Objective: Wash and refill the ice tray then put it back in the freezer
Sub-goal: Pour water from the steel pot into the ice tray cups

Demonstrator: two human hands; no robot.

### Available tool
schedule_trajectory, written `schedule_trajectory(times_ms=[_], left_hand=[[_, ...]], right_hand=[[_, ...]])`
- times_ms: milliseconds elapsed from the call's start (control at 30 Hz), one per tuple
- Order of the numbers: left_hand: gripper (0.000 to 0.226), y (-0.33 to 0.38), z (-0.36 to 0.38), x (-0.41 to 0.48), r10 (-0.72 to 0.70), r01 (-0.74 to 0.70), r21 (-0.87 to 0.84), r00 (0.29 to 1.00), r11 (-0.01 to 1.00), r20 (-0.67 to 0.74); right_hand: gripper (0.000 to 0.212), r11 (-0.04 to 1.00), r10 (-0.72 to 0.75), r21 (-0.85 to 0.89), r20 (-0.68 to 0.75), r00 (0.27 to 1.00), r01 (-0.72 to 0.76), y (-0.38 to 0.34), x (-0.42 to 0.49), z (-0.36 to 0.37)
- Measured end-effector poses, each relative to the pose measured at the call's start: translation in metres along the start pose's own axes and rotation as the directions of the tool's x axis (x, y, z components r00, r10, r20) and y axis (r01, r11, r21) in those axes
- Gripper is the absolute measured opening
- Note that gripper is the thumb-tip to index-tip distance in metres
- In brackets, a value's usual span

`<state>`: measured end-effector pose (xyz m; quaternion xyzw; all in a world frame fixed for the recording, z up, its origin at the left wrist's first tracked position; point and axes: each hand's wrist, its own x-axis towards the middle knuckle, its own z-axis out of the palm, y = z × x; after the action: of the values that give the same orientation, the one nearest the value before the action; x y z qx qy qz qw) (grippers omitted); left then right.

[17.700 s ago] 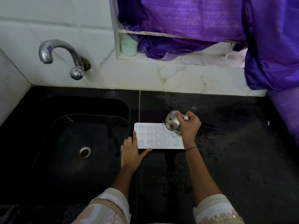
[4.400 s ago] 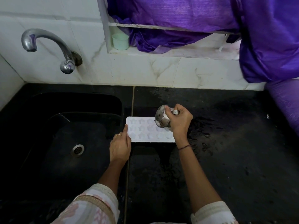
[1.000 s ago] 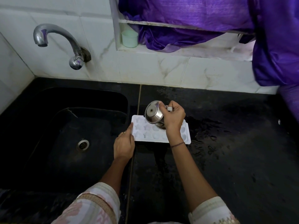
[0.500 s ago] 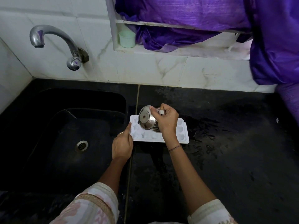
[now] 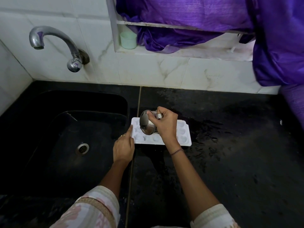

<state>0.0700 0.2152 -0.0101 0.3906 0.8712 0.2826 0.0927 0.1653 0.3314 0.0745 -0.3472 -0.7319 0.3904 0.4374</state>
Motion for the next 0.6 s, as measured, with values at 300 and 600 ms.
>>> schedule_trajectory(times_ms=[300, 600], left_hand=[[0.053, 0.0010, -0.0011, -0.0007, 0.004, -0.004, 0.005, 1.000, 1.000, -0.003], [0.052, -0.0011, 0.0009, 0.0001, 0.000, 0.000, -0.011, 1.000, 1.000, -0.005]], right_hand=[[0.045, 0.993, -0.065, -0.095, 0.014, 0.998, 0.066, 0.0011, -0.0013, 0.0011], [0.056, 0.999, 0.044, 0.005, -0.058, 0.997, -0.044, -0.0024, -0.0005, -0.0027]])
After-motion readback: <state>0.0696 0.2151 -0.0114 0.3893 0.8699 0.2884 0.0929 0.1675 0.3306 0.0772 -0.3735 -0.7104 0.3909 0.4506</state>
